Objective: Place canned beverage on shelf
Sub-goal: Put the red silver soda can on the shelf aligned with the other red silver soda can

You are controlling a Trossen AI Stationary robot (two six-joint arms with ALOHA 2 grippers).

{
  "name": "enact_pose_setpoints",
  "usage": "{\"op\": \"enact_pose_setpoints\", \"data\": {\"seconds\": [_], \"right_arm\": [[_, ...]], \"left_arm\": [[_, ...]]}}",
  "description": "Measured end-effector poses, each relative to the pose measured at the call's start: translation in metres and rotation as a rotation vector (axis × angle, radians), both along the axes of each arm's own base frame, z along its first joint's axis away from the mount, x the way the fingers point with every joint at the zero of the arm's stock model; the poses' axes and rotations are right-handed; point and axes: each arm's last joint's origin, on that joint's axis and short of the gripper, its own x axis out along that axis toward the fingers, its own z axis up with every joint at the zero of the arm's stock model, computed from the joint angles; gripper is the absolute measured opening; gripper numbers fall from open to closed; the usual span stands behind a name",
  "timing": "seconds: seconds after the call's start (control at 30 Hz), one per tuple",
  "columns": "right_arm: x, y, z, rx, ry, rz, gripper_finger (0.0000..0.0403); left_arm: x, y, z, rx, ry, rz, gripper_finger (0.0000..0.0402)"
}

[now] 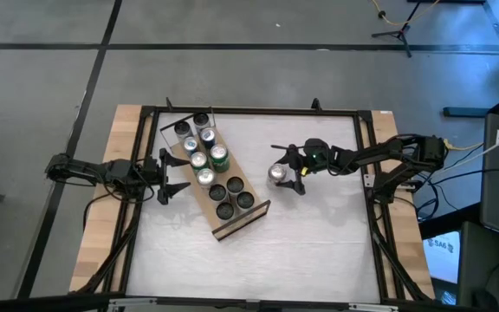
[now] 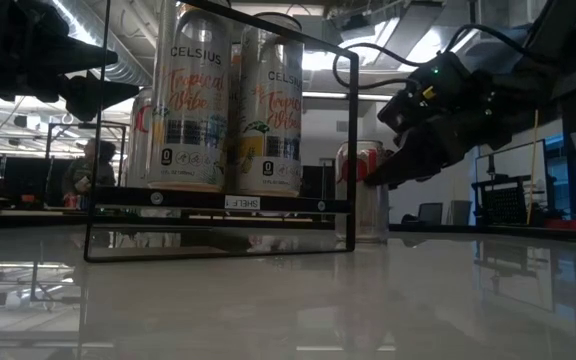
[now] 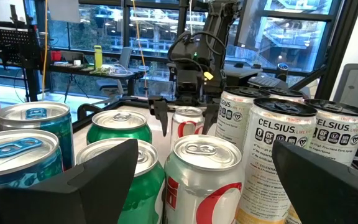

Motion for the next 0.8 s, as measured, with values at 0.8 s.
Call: {"op": "enact_pose_setpoints", "data": {"seconds": [0.8], "right_arm": [[0.0059, -0.001, -0.0075, -0.022, -0.047, 0.041, 0.0392]], "left_arm": [[0.0, 0.0, 0.0, 0.0, 0.0, 0.0, 0.0362]]}}
